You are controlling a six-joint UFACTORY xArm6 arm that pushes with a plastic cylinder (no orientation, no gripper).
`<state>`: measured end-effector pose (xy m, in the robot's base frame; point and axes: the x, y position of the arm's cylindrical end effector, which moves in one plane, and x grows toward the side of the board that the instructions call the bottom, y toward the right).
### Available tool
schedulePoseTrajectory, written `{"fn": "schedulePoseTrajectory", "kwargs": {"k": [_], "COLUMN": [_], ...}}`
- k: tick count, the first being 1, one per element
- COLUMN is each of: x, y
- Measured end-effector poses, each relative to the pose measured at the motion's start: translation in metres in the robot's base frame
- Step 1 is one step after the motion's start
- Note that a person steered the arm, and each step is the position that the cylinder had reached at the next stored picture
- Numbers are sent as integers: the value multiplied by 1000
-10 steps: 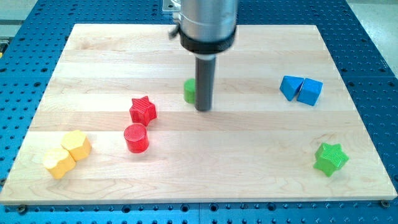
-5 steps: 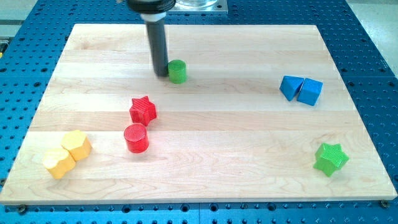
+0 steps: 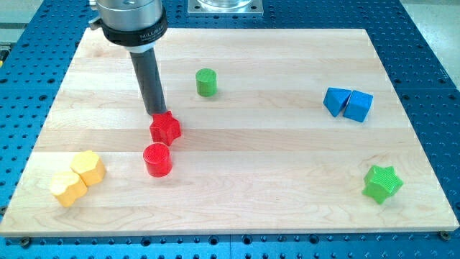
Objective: Push the green circle to the top center of the board
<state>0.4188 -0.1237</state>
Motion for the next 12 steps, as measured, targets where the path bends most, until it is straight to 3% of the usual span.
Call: {"fn": "schedulePoseTrajectory", "kwargs": {"k": [2,3,4,5,6,7,8,9,12], "x": [-62,-86,-29,-32,-42,-73,-98,-62,-77], "y": [74,78,82,83,147,160,146,152,65]}}
